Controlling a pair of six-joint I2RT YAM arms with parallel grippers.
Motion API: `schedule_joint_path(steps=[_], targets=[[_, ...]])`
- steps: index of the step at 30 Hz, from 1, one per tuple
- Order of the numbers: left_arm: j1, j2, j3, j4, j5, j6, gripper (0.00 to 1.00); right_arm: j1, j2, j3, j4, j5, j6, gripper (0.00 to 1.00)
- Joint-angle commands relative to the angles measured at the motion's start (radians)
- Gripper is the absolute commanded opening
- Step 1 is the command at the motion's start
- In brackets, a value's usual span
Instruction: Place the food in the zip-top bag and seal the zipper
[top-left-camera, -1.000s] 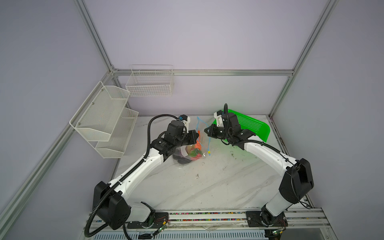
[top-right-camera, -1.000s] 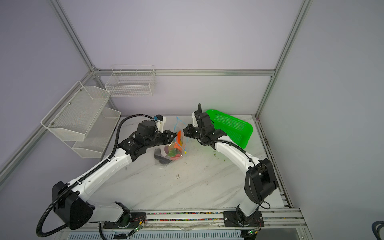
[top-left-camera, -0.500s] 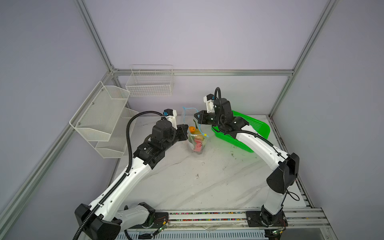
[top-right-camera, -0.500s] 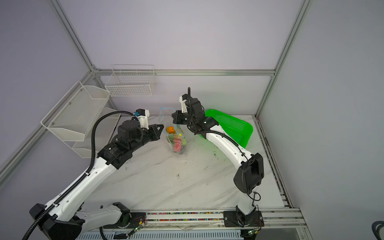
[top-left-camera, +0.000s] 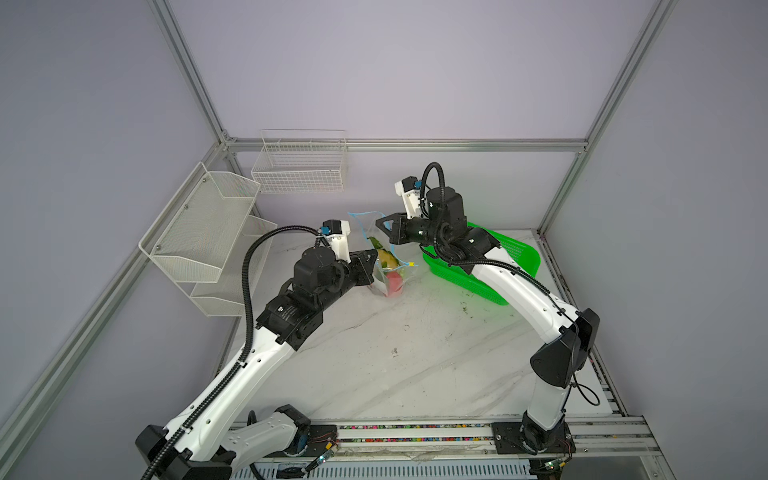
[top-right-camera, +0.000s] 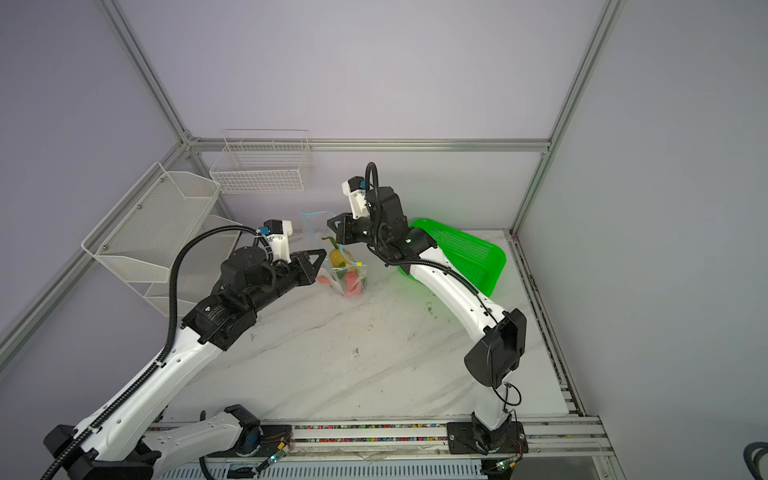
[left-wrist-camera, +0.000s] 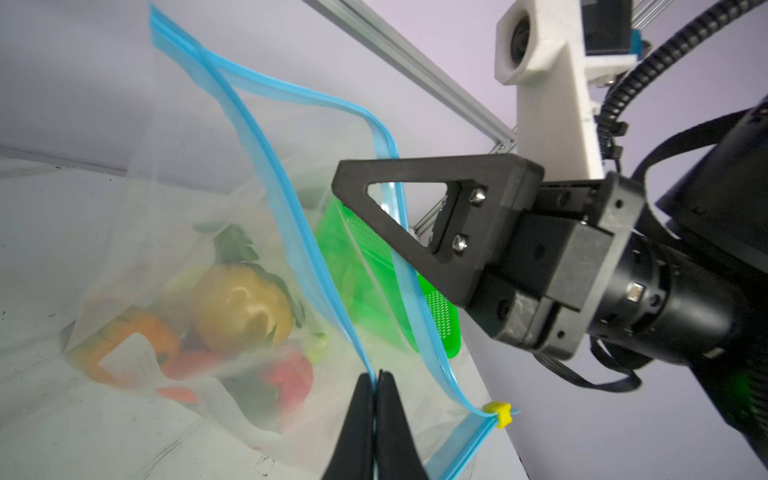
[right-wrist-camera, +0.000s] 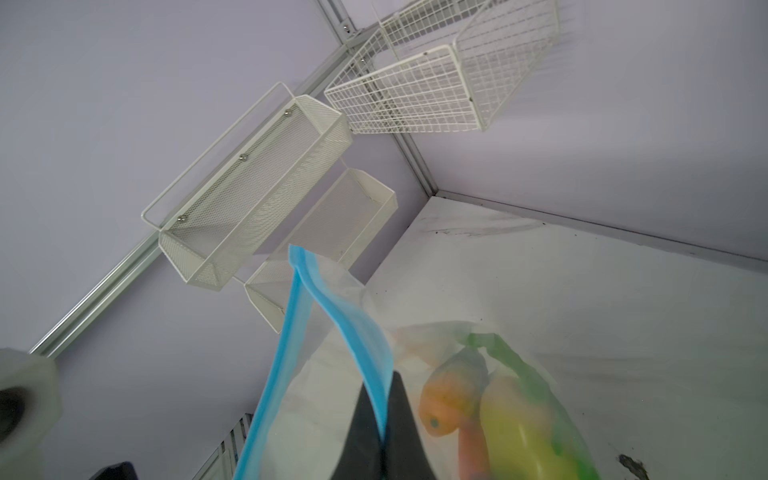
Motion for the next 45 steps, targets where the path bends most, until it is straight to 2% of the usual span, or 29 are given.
schedule_joint_path(steps=[1, 12, 19, 21, 22, 24, 28, 29, 31, 33, 37, 41, 43, 45], targets=[[-0.011, -0.061, -0.101, 0.068, -0.02, -0.056, 0.0, 0.02, 0.022, 0.031, 0.057, -0.094, -0.05, 0.0], [-0.011, -0.089, -0.2, 0.061, -0.156, -0.099, 0.0, 0.037, 0.107, 0.025, 0.067, -0.122, -0.072, 0.0], [-0.009, -0.094, -0.201, 0.029, -0.254, -0.12, 0.0, 0.037, 0.122, 0.023, 0.098, -0.113, -0.096, 0.1], [-0.008, -0.1, -0.203, 0.027, -0.28, -0.12, 0.0, 0.037, 0.121, 0.03, 0.099, -0.102, -0.104, 0.21], [-0.008, -0.101, -0.205, 0.029, -0.289, -0.12, 0.0, 0.037, 0.119, 0.033, 0.099, -0.098, -0.11, 0.31], [-0.006, -0.1, -0.206, 0.034, -0.291, -0.12, 0.0, 0.037, 0.106, 0.041, 0.103, -0.105, -0.128, 0.38], [-0.002, -0.081, -0.189, 0.034, -0.271, -0.126, 0.0, 0.036, 0.031, 0.009, 0.143, -0.077, -0.205, 0.66], [-0.004, -0.077, -0.186, 0.033, -0.271, -0.127, 0.0, 0.036, -0.003, -0.024, 0.165, -0.06, -0.237, 0.74], [-0.002, -0.076, -0.184, 0.037, -0.272, -0.127, 0.0, 0.036, -0.086, -0.107, 0.198, -0.003, -0.297, 0.97], [0.001, -0.077, -0.178, 0.04, -0.272, -0.127, 0.0, 0.026, -0.183, -0.209, 0.211, 0.053, -0.346, 0.97], [0.006, -0.076, -0.16, 0.031, -0.261, -0.121, 0.0, 0.005, -0.4, -0.503, 0.31, 0.081, -0.433, 0.97], [0.008, -0.081, -0.152, 0.033, -0.253, -0.117, 0.0, 0.005, -0.619, -0.897, 0.534, -0.009, -0.624, 0.9], [0.007, -0.081, -0.15, 0.034, -0.246, -0.117, 0.0, 0.005, -0.694, -1.058, 0.671, -0.009, -0.709, 0.81], [0.01, -0.079, -0.15, 0.03, -0.244, -0.12, 0.0, 0.004, -0.719, -1.129, 0.718, -0.003, -0.762, 0.69]])
